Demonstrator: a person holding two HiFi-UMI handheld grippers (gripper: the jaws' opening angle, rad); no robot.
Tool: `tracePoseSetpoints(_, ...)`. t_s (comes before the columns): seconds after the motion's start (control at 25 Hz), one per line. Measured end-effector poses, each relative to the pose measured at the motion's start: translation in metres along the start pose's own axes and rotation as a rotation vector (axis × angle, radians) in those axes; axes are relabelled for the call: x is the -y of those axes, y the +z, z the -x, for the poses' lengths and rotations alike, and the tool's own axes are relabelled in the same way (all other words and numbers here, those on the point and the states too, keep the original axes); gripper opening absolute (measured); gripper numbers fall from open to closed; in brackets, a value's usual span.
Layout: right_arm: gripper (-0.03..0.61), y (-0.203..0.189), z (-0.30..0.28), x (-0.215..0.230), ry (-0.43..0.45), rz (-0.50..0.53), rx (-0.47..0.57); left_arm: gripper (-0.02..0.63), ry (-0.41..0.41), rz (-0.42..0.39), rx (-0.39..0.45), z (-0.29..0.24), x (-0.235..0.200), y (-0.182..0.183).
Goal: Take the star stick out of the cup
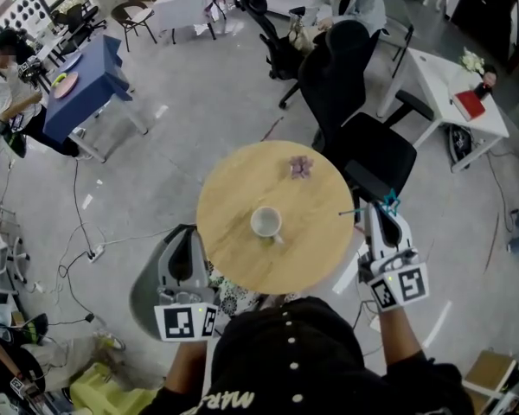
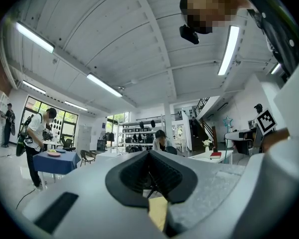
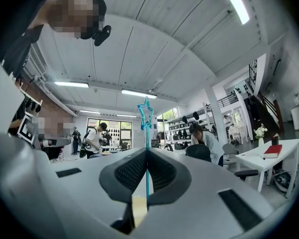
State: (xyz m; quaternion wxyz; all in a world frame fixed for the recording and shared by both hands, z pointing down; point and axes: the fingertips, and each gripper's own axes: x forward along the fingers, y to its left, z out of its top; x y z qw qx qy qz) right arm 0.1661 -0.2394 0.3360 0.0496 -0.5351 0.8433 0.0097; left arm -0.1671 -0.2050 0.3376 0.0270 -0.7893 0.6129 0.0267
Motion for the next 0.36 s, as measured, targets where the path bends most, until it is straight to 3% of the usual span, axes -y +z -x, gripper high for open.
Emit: tracePoseSetpoints(0.36, 0.006, 0.0019, -0.0104, -0.0023, 0.007, 0.008, -0.004, 0.003, 0.003, -0.003, -0.004, -0.0046, -0.0039, 0.0015)
